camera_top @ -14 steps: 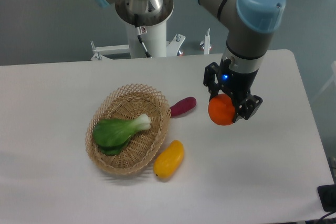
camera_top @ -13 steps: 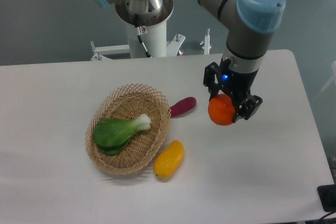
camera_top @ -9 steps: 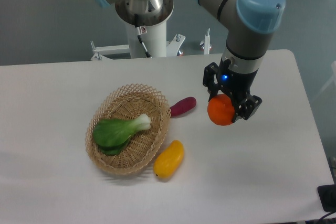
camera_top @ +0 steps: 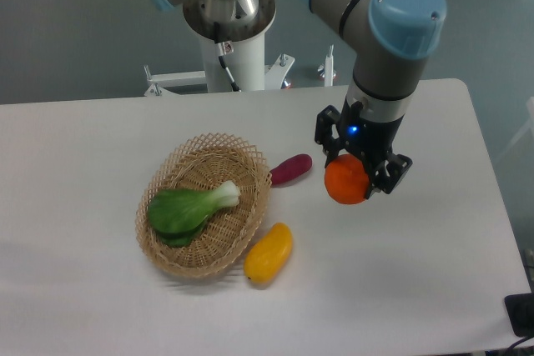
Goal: Place the orange in the basket
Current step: 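Lift the held orange slightly with the gripper, then carry the orange over the wicker basket and lower it inside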
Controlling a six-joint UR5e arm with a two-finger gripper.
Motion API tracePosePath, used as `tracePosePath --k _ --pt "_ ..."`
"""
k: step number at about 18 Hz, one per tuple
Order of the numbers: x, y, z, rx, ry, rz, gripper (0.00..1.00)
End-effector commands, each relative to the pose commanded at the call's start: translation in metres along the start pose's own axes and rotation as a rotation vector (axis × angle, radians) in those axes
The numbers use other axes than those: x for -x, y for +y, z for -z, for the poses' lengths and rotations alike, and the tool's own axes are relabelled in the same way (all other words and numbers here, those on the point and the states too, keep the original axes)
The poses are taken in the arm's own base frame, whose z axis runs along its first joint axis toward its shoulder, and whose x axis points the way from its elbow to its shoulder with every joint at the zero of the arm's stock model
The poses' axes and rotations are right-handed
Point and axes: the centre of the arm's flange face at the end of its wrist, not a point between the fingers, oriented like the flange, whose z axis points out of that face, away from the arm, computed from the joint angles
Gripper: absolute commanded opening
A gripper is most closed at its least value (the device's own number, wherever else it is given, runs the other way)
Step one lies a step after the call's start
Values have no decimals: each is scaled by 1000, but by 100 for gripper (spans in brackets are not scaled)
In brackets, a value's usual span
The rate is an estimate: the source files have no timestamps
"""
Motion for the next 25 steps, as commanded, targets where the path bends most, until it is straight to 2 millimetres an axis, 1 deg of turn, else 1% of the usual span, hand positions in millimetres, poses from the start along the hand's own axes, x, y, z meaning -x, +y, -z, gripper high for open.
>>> tracePosePath --k 1,2,4,5,6,8,9,12,13,15,16,18,20,21,23,25 --pt "-15 -17 -5 -12 -7 52 69" --pt "-29 -26 -12 -8 4 66 69" --pt "-52 -34 -19 4 18 106 69" --pt "-66 -40 -19 5 25 118 69" --pt "-84 -47 -27 13 38 119 69" --pt "-112 -52 -33 22 54 107 69" --pt "-122 -52 -42 31 64 106 69" --pt "-162 -68 -75 21 54 136 69" --pt "-169 -71 -89 -5 30 144 69" --pt "-179 -70 -122 -42 -13 142 69" --pt "-184 -70 -134 -32 -31 130 69" --pt "-193 -77 -154 10 -58 103 69" --pt "-192 -78 -178 57 -69 91 69" --pt "-197 -84 -187 66 -65 78 69" --pt "-199 -84 -190 68 -62 72 69" --pt "-202 -81 -198 82 -53 71 69"
